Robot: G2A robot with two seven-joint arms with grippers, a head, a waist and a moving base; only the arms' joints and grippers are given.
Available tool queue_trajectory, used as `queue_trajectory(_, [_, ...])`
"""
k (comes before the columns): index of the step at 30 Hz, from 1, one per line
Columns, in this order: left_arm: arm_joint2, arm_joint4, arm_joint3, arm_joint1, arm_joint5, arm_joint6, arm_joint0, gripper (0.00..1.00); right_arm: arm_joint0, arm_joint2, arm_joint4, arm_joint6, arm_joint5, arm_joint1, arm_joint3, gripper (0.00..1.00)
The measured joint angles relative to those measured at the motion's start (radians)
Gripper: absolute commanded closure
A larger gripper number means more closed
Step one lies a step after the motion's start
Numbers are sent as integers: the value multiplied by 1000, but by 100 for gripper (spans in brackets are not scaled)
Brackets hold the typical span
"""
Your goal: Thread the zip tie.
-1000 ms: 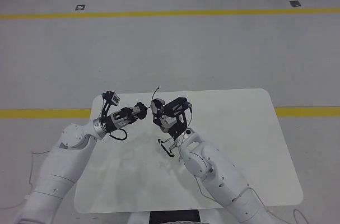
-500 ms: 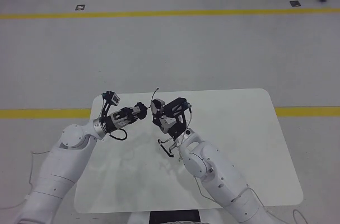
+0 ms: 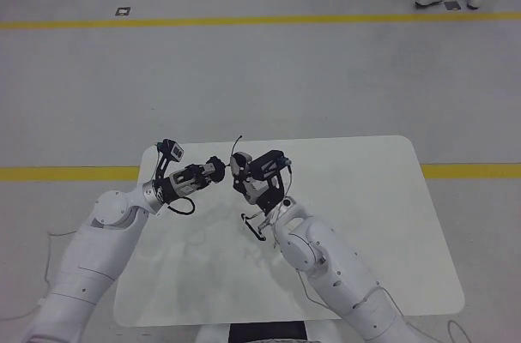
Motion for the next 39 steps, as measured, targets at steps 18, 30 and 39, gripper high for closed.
queue_trajectory(18, [0,0,0,0,0,0,0,100,-5,7,-5,4,-1,-6,1,100])
queue_trajectory(30, [0,0,0,0,0,0,0,100,-15,13,-10,5,-4,-8,-2,100])
queue_trajectory(39, [0,0,0,0,0,0,0,100,-14,14,-11,5,-6,-11,4,100])
